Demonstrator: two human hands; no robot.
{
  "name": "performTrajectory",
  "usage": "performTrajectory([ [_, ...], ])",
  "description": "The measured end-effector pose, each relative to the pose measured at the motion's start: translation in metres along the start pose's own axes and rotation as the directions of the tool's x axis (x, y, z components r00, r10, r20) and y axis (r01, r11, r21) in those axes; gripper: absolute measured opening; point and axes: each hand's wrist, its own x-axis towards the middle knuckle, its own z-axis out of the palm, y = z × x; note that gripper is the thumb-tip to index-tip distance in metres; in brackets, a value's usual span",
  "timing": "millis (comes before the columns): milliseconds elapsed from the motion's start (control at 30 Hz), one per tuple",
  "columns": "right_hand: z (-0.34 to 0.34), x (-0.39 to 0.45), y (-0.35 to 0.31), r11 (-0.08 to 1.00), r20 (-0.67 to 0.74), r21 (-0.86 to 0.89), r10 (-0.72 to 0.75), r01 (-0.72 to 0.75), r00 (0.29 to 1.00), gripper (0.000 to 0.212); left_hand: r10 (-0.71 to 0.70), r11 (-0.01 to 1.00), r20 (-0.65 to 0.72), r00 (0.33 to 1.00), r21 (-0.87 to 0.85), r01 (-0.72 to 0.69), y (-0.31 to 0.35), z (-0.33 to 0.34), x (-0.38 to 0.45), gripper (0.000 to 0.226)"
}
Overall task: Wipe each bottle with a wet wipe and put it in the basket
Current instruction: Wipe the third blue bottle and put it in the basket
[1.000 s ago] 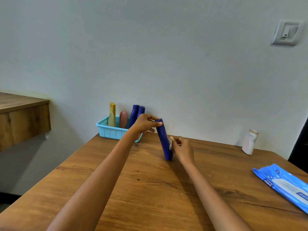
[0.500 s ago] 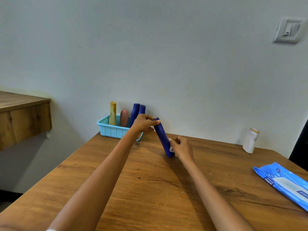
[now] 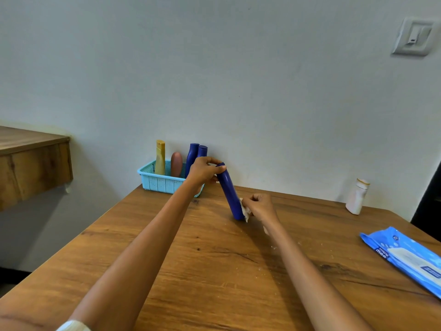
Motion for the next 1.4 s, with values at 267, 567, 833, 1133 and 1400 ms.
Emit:
performTrajectory([
  [267, 0.006, 0.001, -0.016, 0.994, -0.081, -0.019, -0.105, 0.103, 0.991, 0.004, 0.002, 0.999, -0.041, 0.999, 0.04, 0.0, 0.0, 0.002, 0.002, 0.033],
  [567, 0.007, -0.002, -0.008, 0.962, -0.047, -0.144, -0.24, 0.231, 0.97, 0.002, -0.06, 0.998, -0.103, 0.993, 0.007, 0.061, -0.005, -0.005, 0.001, 0.027],
  [833, 0.005, 0.0, -0.003, 0.978, 0.017, -0.173, -0.118, 0.12, 0.993, 0.001, -0.066, 0.998, -0.045, 0.997, -0.006, 0.066, -0.005, -0.01, 0.001, 0.029],
  [1133, 0.017, -0.002, -0.013, 0.995, 0.009, 0.025, -0.099, 0.099, 0.995, 0.026, -0.017, 1.0, 0.178, 0.984, 0.025, 0.013, 0.005, -0.019, -0.007, 0.031],
  [1400, 0.012, -0.004, -0.004, 0.969, 0.022, -0.243, 0.057, -0.05, 0.998, 0.034, 0.079, 0.997, 0.195, 0.978, 0.006, -0.082, 0.009, -0.012, -0.008, 0.028],
])
